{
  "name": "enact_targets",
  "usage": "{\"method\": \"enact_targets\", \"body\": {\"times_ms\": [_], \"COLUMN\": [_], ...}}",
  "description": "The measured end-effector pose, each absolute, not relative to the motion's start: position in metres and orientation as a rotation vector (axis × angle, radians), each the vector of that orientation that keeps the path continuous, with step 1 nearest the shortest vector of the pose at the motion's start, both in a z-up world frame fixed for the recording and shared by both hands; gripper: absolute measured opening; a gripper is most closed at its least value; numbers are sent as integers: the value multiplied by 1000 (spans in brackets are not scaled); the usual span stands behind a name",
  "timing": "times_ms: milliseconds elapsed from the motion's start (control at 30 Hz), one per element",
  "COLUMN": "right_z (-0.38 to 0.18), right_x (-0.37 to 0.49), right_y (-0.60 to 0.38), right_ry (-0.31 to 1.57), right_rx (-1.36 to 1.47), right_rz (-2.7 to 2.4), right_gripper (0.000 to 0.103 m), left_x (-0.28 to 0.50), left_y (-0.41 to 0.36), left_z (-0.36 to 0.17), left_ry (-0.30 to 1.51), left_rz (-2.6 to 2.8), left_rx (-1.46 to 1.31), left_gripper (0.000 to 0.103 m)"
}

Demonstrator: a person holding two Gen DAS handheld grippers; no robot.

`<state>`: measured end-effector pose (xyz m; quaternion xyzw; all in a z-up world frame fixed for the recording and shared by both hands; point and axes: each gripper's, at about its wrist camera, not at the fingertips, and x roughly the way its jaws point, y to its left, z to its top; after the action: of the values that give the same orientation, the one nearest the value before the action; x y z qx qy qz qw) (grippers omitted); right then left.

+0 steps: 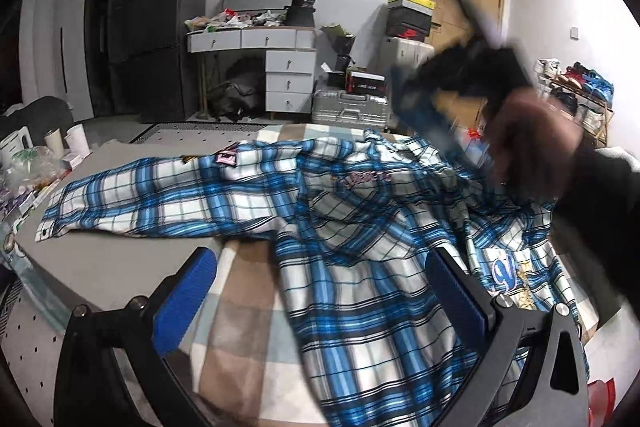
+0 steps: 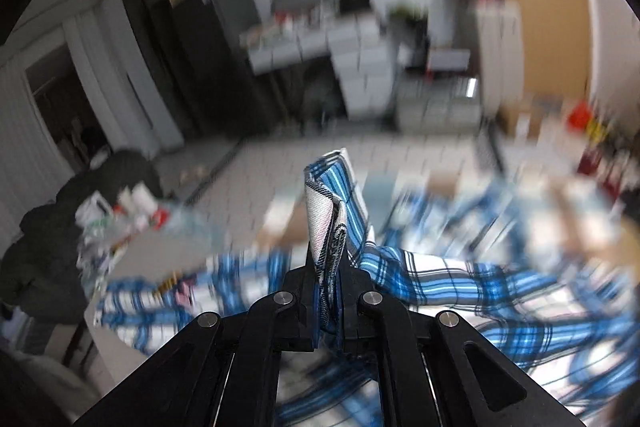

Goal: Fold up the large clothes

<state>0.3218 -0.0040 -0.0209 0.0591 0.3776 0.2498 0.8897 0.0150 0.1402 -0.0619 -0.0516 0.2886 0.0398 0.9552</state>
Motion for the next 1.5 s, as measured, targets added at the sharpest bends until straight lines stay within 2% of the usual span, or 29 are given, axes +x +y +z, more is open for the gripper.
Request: {"method": "enact_targets", "body": {"times_ms": [133, 267, 333, 367, 400, 533, 600, 633, 667, 700, 800, 900, 1033, 1167, 1267, 1433, 1500], "right_z": [-108, -139, -150, -153, -154, -127, -100, -86, -71, -63, -56, -72, -121, -162, -149, -97, -85], "right_x": [332, 330, 327, 327, 325, 299, 288, 283, 283, 282, 295, 308, 320, 330, 314, 259, 238], "right_y": [27, 29, 38, 42, 44, 21, -13, -32, -61, -85, -171, -229, -245, -248, -234, -204, -193], "right_ry": [926, 957, 985, 1006, 1028, 1004, 894, 816, 732, 700, 721, 806, 964, 1088, 962, 733, 661], "right_rx": [78, 105, 129, 134, 148, 229, 243, 217, 186, 179, 202, 136, 3, -15, -100, -94, -98], "right_rz": [479, 498, 554, 583, 624, 786, 801, 760, 662, 584, 325, 84, -9, -16, -78, -29, -1], "right_gripper": [5, 11, 28, 49, 60, 61, 62, 67, 80, 88, 87, 86, 81, 78, 74, 76, 83], "left_x": [13, 11, 12, 13, 12, 10, 10, 10, 11, 12, 14, 17, 21, 20, 20, 33, 42], "left_y": [152, 154, 152, 152, 152, 150, 147, 145, 143, 140, 130, 117, 98, 84, 79, 79, 87], "left_z": [-68, -72, -74, -73, -73, -69, -67, -65, -65, -64, -64, -65, -63, -58, -54, -53, -52], "left_ry": [600, 610, 619, 622, 623, 607, 596, 594, 594, 592, 594, 603, 621, 611, 590, 581, 592], "left_rz": [93, 92, 87, 82, 76, 66, 60, 56, 52, 46, 24, 6, -19, -22, -8, 41, 73], "left_rx": [-125, -124, -124, -126, -127, -123, -119, -116, -114, -115, -108, -87, -48, -7, 27, 57, 41], "left_gripper": [102, 102, 102, 102, 102, 102, 102, 102, 102, 102, 102, 102, 102, 102, 102, 102, 102]}}
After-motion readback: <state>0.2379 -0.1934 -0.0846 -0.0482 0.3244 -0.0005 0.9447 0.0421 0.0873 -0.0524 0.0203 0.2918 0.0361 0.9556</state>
